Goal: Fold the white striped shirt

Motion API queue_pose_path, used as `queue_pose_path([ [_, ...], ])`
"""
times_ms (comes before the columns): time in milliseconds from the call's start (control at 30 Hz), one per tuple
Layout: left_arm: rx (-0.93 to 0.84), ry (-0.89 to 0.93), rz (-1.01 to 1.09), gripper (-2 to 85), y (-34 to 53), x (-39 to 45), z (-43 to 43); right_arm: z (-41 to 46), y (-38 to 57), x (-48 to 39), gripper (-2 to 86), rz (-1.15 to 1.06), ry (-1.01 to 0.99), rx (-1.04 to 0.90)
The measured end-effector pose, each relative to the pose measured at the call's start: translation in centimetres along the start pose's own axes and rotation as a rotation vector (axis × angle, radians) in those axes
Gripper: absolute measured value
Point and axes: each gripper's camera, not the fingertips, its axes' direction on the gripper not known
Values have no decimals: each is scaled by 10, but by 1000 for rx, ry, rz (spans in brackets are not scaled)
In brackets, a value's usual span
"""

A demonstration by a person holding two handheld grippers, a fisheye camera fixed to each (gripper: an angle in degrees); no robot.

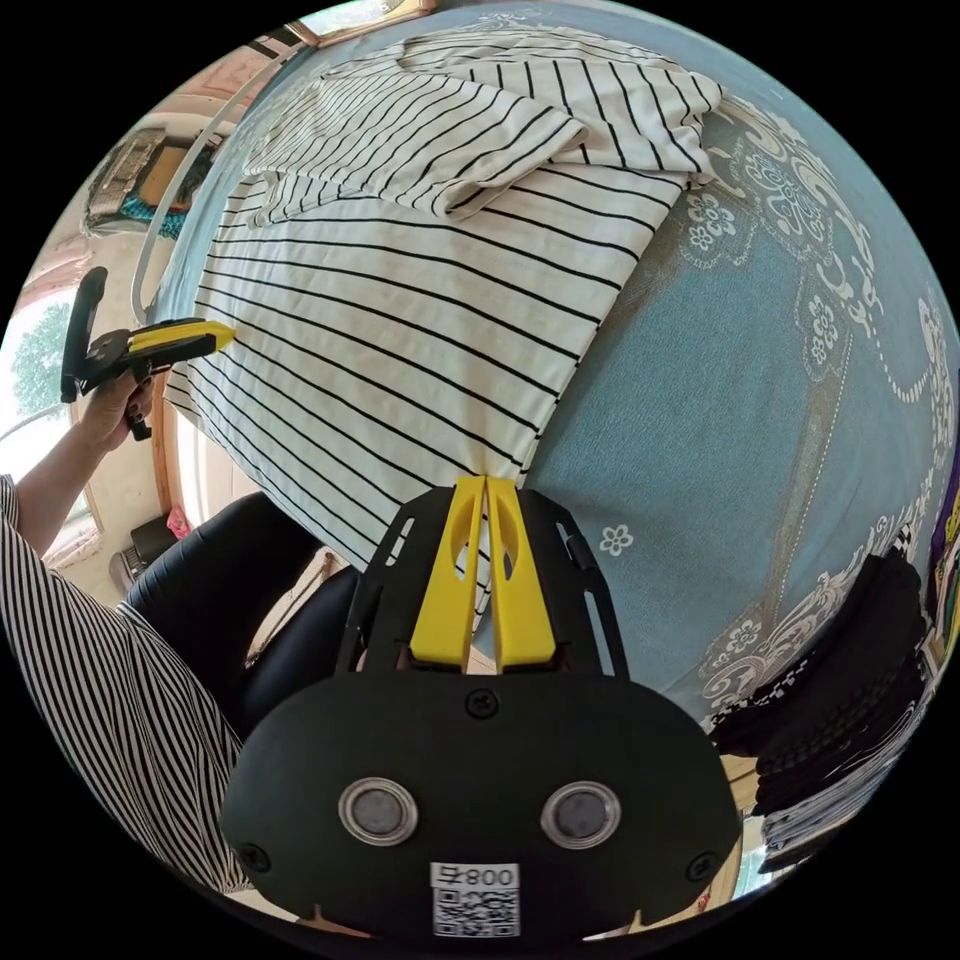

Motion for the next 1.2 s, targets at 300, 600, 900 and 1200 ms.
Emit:
queue_pose_path([
  [300,132,14,-67,2,68,-8,-3,6,65,-8,0,-48,49,202],
  [600,199,-42,-9,2,131,-17,-12,18,131,-6,0,4,60,399],
  [900,465,-5,-49,8,221,-93,-71,-6,227,37,1,159,-74,465],
  [1200,348,234,-263,75,343,-179,-55,46,286,62,63,303,-338,353],
])
